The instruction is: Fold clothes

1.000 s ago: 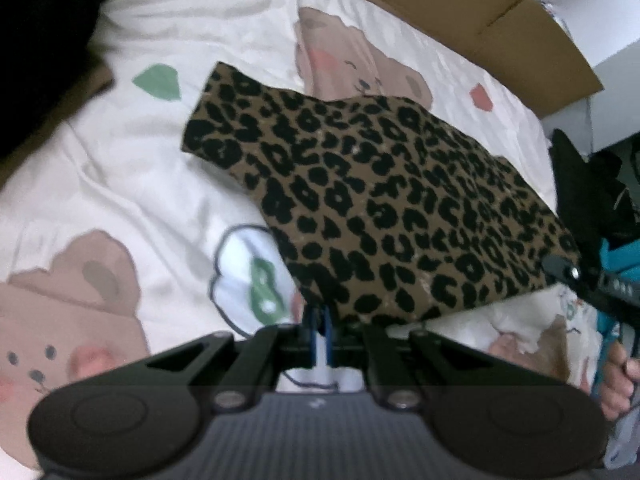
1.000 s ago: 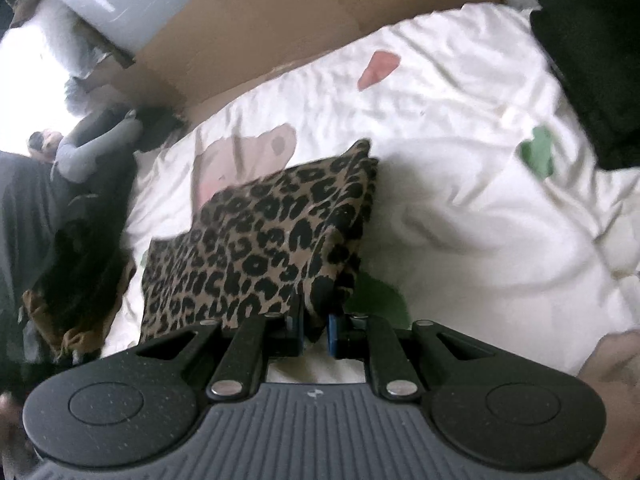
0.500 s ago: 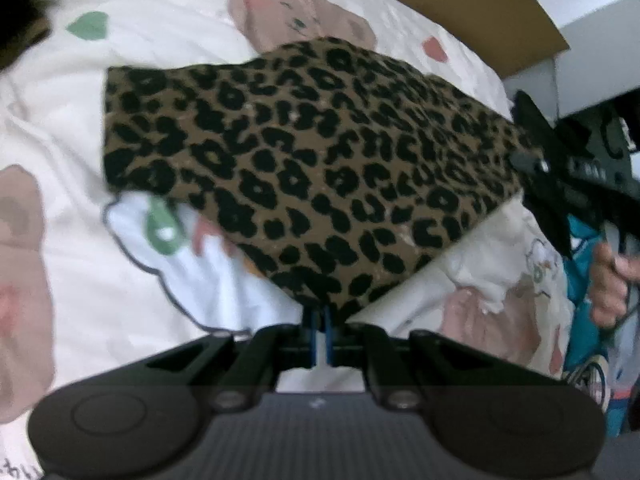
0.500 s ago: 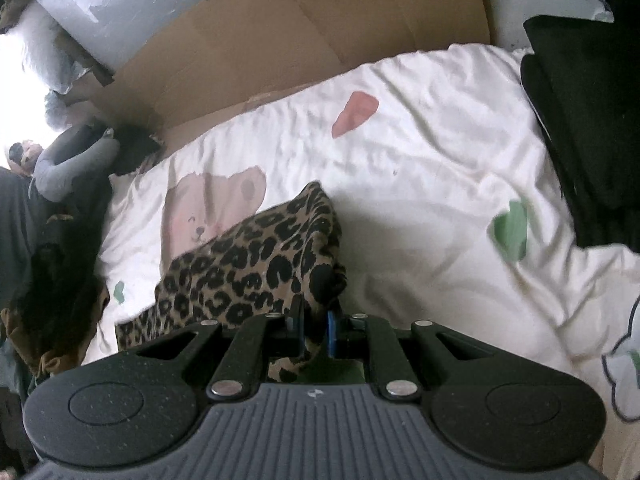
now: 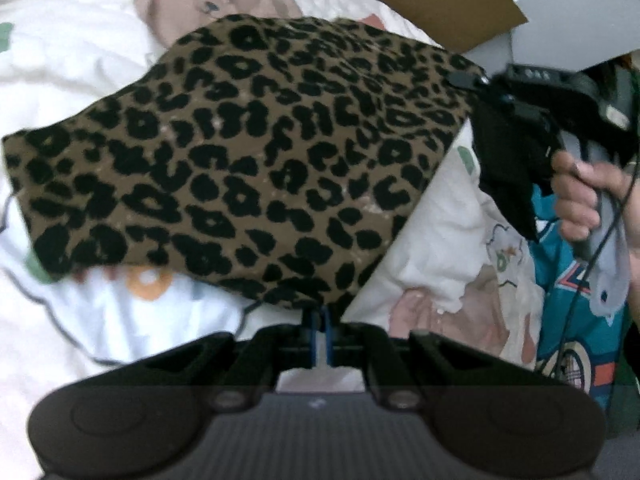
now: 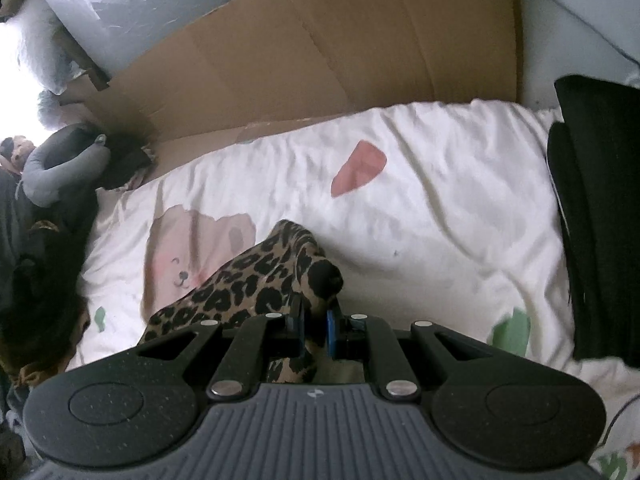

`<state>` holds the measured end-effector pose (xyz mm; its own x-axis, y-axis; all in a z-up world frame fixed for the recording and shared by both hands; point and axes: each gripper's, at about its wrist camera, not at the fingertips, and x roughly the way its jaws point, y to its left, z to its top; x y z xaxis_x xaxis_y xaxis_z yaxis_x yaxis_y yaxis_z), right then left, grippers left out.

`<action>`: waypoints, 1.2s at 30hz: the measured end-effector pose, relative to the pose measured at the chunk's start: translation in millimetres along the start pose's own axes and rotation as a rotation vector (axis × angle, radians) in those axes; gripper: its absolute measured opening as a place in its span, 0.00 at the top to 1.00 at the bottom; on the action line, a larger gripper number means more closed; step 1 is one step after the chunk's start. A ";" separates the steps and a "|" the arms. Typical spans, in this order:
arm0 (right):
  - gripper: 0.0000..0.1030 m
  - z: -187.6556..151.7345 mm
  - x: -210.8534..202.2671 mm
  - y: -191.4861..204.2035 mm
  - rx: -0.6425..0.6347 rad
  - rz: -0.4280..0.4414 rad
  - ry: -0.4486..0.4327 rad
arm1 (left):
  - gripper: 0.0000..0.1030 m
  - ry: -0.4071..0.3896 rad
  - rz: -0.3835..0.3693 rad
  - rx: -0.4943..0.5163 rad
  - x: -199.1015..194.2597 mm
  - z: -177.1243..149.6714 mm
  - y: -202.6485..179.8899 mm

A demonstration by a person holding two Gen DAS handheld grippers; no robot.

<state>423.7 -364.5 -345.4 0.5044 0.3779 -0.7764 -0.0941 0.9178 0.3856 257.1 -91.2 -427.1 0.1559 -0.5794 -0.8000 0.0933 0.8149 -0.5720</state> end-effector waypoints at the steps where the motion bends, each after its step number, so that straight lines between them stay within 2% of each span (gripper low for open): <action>1: 0.91 3.6 2.2 0.2 -0.005 -0.006 -0.002 | 0.96 -0.001 -0.004 0.003 2.9 1.3 -3.3; 9: 0.91 31.2 18.5 -0.4 -0.055 -0.039 -0.006 | 0.96 -0.025 -0.016 0.018 21.9 7.1 -29.0; 11: 0.91 37.1 21.6 -0.5 -0.069 -0.043 -0.007 | 0.96 -0.033 -0.020 -0.006 26.1 8.2 -33.2; 14: 0.91 46.1 24.9 0.5 -0.084 -0.047 -0.021 | 0.96 -0.069 -0.025 0.012 31.4 8.0 -45.7; 19: 0.91 58.6 32.3 0.0 -0.090 -0.057 -0.035 | 0.96 -0.081 -0.049 -0.054 39.7 11.0 -52.8; 23: 0.91 61.1 41.4 -3.0 -0.088 -0.087 -0.040 | 0.95 -0.059 -0.095 -0.088 44.5 13.5 -53.0; 25: 0.84 60.2 42.7 -3.7 -0.094 -0.116 -0.042 | 0.95 -0.032 -0.100 -0.080 42.0 14.2 -53.8; 26: 0.81 59.1 40.9 -4.3 -0.092 -0.129 -0.048 | 0.92 -0.027 -0.095 -0.063 36.8 13.7 -53.9; 27: 0.74 57.3 37.4 -5.3 -0.087 -0.132 -0.056 | 0.86 -0.022 -0.088 -0.047 30.6 13.6 -54.0; 28: 0.60 55.2 32.8 -7.0 -0.073 -0.120 -0.065 | 0.79 -0.020 -0.088 -0.040 26.4 14.0 -53.9; 30: 0.57 50.8 23.6 -9.8 -0.046 -0.095 -0.072 | 0.46 -0.014 -0.072 -0.024 15.1 17.0 -53.6; 31: 0.57 48.7 19.7 -10.3 -0.037 -0.088 -0.068 | 0.43 -0.014 -0.058 -0.006 8.5 20.3 -53.6; 36: 0.56 37.8 -3.1 -4.2 -0.029 -0.074 -0.044 | 0.43 -0.025 0.027 0.100 -26.4 43.6 -55.8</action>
<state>455.0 -374.1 -325.8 0.5484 0.3042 -0.7789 -0.0796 0.9463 0.3135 290.6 -120.8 -366.1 0.1844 -0.5575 -0.8094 0.1864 0.8284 -0.5281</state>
